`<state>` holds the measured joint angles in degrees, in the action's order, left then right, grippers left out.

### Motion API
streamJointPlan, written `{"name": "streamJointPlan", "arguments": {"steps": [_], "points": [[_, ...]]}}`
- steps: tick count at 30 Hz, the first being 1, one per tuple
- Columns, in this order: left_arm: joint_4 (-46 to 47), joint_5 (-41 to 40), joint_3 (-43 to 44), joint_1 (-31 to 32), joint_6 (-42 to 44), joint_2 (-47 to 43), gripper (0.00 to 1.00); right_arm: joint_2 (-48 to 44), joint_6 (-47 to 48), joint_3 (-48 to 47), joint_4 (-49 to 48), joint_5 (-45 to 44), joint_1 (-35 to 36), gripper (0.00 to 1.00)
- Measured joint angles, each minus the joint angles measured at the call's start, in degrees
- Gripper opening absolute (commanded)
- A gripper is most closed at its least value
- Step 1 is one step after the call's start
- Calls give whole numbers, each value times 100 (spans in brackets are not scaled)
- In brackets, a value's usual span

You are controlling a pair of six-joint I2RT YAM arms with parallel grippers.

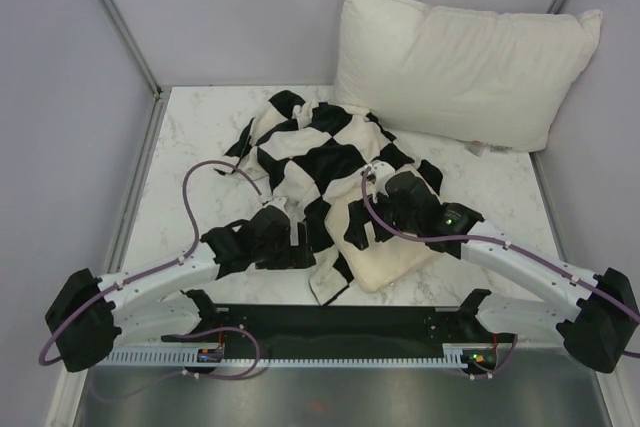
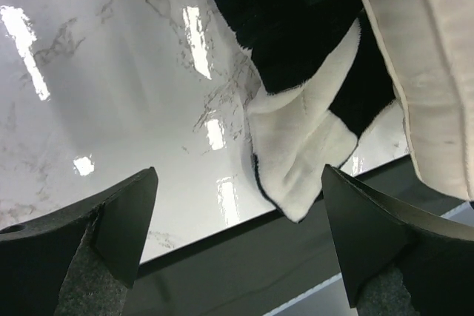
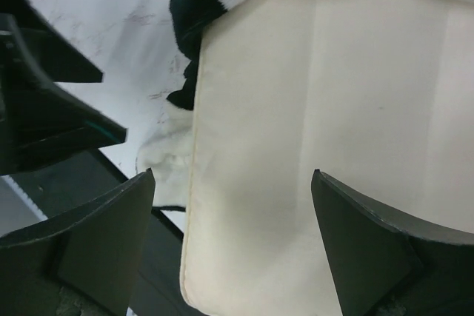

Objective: Put the pillow into the pillowcase

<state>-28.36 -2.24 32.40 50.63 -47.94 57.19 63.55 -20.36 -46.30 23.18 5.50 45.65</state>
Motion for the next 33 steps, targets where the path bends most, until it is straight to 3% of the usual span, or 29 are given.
{"name": "streamJointPlan", "arguments": {"steps": [3,7,10,15,18,19,21,22,23,29,33], "points": [[426,98,-13,0,0,481,100,-125,-55,-24,70,133,31,96],[935,142,-17,2,-2,975,100,-249,-68,-310,417,-435,-9,96],[1276,256,-17,2,-7,1397,90,-197,-63,-527,575,-887,-184,96],[2114,514,190,-2,-122,2159,84,-197,-76,-551,785,-1475,-673,96],[2651,629,367,2,-216,2616,64,-323,-96,-540,822,-1646,-1029,96],[2767,645,376,13,-249,2691,49,-424,-103,-522,817,-1655,-1165,96],[2870,623,330,26,-275,2745,36,-645,-111,-463,813,-1639,-1432,96],[2911,625,299,28,-280,2767,10,-756,-114,-428,811,-1637,-1545,96],[2938,638,289,28,-297,2811,2,-859,-118,-393,809,-1633,-1646,96],[3069,881,455,28,-103,3049,2,-1069,-170,-240,811,-1523,-1947,98],[2940,857,96,-17,-57,2240,2,-1091,-302,-66,778,-1453,-2199,98]]}}
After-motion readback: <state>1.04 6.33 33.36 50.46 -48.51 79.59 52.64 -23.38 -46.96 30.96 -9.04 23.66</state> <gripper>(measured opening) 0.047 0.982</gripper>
